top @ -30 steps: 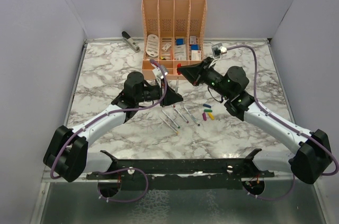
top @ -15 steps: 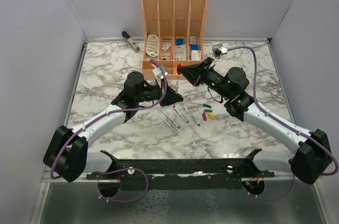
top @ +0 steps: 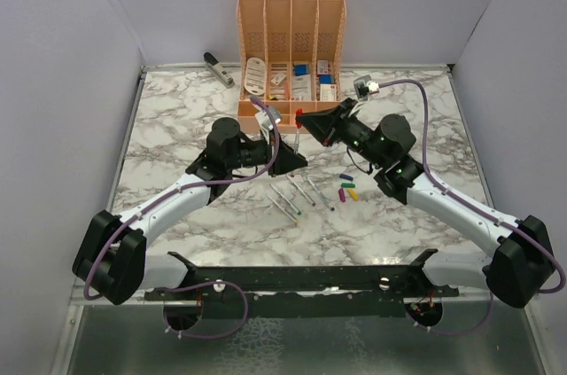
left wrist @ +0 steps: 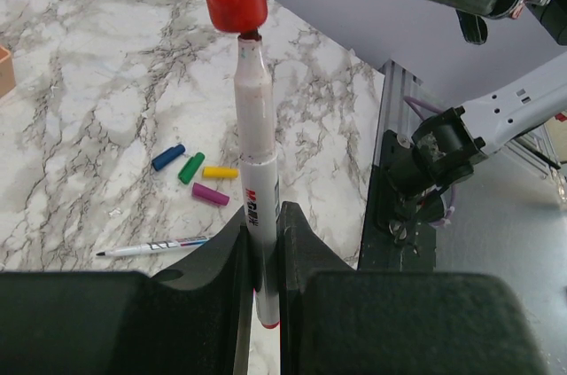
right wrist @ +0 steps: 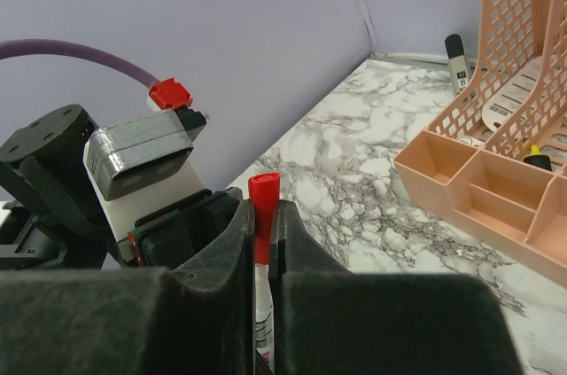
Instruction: Insert the pens into the pen caps
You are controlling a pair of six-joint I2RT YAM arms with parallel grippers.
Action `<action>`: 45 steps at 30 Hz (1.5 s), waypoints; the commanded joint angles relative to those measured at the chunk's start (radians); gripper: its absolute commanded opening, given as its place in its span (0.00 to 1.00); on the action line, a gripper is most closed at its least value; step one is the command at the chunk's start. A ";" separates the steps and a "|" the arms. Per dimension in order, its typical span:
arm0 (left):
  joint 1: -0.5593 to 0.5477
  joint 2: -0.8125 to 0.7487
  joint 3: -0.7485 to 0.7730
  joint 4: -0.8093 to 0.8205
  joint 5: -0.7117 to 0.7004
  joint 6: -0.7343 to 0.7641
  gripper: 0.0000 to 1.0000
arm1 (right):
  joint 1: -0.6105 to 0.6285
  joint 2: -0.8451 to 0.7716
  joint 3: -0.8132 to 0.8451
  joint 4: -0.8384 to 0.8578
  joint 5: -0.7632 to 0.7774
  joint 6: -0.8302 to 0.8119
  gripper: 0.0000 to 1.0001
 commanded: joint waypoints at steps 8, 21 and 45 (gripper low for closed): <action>-0.005 0.016 0.038 0.039 0.037 -0.007 0.00 | 0.001 0.011 -0.024 0.054 -0.016 -0.015 0.01; -0.006 0.011 0.051 0.063 -0.002 -0.016 0.00 | 0.001 0.009 -0.046 0.045 -0.031 -0.011 0.01; -0.005 0.015 0.074 0.114 -0.093 -0.043 0.00 | 0.001 0.004 -0.067 0.008 -0.064 -0.009 0.01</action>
